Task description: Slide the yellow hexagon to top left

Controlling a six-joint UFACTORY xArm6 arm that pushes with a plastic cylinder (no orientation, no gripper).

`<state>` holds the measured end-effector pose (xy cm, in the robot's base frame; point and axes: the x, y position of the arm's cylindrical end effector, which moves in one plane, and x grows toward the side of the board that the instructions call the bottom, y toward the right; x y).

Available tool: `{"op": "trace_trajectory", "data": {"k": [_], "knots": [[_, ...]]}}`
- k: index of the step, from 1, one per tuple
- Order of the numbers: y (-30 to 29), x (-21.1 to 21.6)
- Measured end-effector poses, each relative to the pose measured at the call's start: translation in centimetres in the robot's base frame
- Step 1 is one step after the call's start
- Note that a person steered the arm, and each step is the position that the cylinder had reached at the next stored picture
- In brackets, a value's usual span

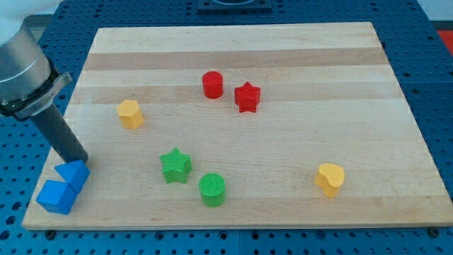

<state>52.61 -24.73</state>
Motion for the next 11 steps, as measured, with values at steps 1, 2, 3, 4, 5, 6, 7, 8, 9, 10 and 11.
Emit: {"op": "trace_trajectory", "data": {"k": [1, 2, 3, 4, 5, 6, 7, 8, 9, 10, 11], "knots": [[0.0, -0.8], [-2.0, -2.7], [-2.0, -5.6], [-0.8, -6.5], [-0.8, -6.5], [-0.4, -6.5], [2.6, -5.3], [5.3, -5.1], [9.1, -5.8], [6.5, -10.6], [2.7, -16.6]]}}
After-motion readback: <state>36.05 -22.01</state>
